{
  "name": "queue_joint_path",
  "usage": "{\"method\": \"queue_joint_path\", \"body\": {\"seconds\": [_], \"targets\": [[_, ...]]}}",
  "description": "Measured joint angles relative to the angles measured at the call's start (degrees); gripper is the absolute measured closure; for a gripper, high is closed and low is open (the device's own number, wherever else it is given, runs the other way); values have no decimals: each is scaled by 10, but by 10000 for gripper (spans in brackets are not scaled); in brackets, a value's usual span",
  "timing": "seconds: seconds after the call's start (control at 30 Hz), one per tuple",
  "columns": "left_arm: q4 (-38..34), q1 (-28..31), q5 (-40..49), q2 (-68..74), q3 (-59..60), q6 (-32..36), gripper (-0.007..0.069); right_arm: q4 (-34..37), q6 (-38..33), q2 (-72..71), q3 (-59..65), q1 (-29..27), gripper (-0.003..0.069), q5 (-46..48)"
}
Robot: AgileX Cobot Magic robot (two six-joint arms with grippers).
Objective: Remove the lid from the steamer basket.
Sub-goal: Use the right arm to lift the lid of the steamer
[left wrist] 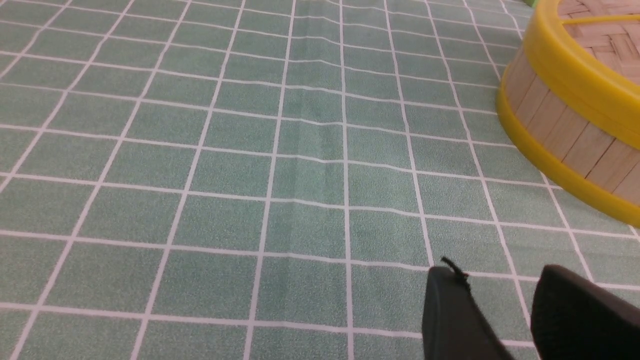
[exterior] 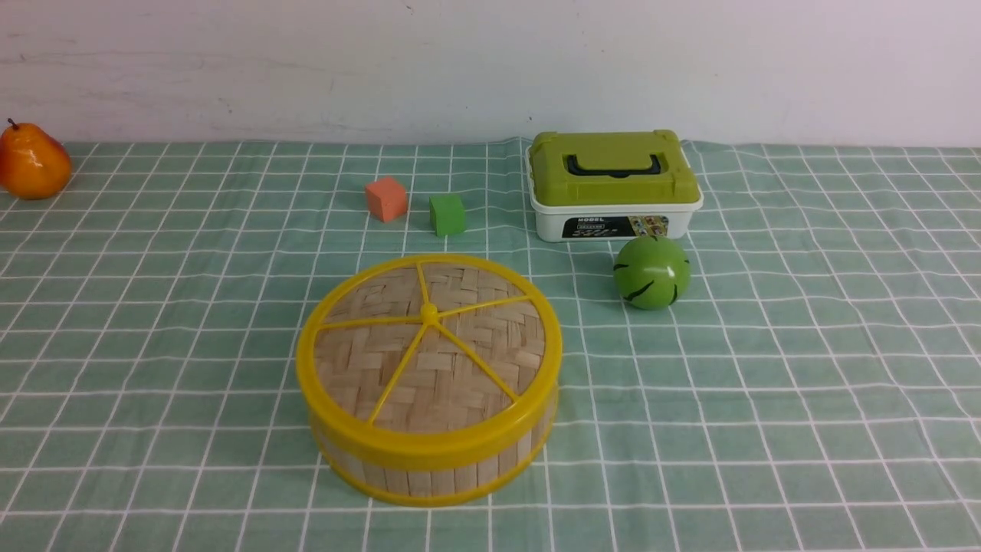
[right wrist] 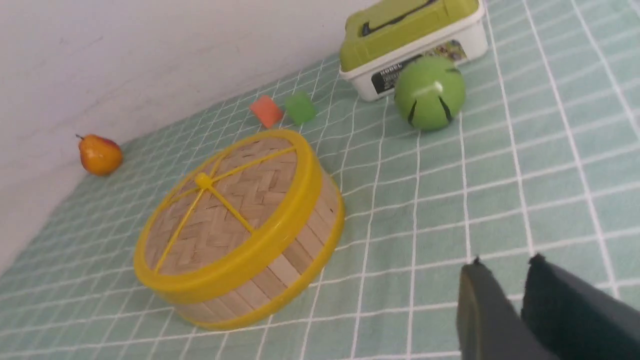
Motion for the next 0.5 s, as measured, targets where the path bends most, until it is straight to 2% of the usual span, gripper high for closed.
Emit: {"method": "queue_joint_path", "body": {"seconds": [0.03,0.07,0.17,0.3,0.33,0.37,0.5], "targets": [[0,0,0,0,0,0,386,-29,-7,46,-42,0,643,21],[0,0,0,0,0,0,386,-34,-8,54,-59,0,648,31],[0,0,0,0,0,0,386,-100,-49,203,-215,0,678,144],[0,0,0,0,0,0,386,-107,-155,339,-344,0,674,279],[0,0,0,0,0,0,386,-106,-161,352,-350,0,673,286],[0,0,0,0,0,0,386,-93,-211,412,-403,3,666,335],[0,0,0,0,0,0,386,-94,-239,493,-474,50,659,350]]}}
